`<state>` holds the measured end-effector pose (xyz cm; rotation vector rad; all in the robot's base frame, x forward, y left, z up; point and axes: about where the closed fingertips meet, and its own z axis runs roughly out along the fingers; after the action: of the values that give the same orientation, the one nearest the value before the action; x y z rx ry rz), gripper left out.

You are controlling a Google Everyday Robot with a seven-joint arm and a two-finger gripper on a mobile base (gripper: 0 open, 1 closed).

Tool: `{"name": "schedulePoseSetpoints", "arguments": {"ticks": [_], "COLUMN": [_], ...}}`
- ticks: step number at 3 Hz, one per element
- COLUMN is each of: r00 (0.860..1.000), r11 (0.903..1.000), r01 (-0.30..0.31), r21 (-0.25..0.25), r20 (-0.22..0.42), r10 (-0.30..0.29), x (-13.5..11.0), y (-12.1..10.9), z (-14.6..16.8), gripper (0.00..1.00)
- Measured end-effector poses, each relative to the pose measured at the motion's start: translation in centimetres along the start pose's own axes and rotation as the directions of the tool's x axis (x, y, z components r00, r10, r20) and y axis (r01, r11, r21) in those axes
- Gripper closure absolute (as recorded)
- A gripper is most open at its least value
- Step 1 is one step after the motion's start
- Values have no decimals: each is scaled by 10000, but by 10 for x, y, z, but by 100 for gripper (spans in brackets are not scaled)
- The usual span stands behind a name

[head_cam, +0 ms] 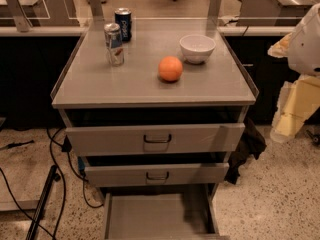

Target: Place orange into bottom drawer

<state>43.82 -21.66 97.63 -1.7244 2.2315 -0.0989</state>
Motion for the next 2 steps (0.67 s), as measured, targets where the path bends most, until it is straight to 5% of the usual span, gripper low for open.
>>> {"name": "schedulePoseSetpoints", "arguments": {"ticks": [2], "r00": [9980], "r11": [9986], "r01": [-421], "r21": [324], "r20": [476], "r10": [406], "x": [-7], "y": [-23], "z": [11], "gripper": [0]}}
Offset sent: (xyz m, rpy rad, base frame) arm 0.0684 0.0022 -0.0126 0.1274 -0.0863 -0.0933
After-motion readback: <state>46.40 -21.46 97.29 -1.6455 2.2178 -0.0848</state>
